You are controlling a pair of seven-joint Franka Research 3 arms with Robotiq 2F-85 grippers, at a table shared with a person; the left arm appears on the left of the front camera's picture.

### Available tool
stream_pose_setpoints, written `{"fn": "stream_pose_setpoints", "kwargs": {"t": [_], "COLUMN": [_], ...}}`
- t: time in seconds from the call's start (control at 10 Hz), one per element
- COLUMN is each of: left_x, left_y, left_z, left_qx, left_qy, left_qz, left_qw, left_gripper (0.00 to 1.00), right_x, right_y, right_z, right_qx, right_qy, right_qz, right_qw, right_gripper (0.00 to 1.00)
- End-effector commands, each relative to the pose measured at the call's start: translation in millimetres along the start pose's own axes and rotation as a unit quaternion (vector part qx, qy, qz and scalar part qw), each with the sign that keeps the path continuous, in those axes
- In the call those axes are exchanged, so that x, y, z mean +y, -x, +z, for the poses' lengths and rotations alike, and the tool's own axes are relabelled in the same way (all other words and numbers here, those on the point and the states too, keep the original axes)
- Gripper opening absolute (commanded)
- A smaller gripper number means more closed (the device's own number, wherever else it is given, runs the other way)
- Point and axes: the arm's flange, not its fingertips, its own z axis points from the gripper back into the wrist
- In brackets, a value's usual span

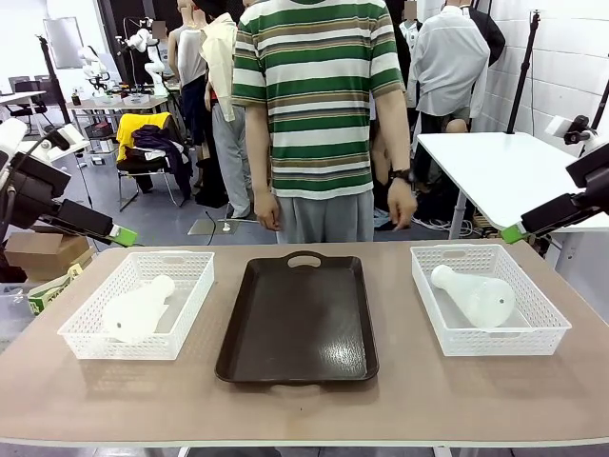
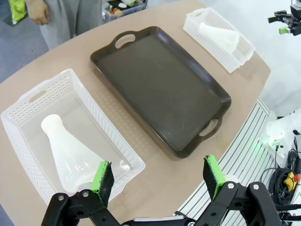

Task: Prepare the laboratory tools.
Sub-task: Pick up the Big flask that the person points to.

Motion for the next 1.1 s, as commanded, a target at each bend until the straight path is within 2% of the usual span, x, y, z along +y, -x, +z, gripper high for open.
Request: {"fn": "stream_pose_setpoints", "kwargs": {"t": [0.0,1.0], "left_x": [1.1,1.1], "left_y": [0.4,0.4], "left_z": [-0.3,-0.3], "left_qx": [-0.002,-0.002], "left_qy": [0.008,0.008], "left_qz": [0.0,0.0], "left_qw": [1.0,1.0], "left_gripper": [1.0,1.0], "right_x": [0.1,0.1], "right_y": [0.1,0.1], "right_z": [-3.0,-3.0], "right_qx": [0.005,0.005], "right_qy": [-0.003,-0.003], "right_qz": [-0.004,-0.004], "right_qw": [1.0,1.0], "right_gripper": [1.0,1.0]}}
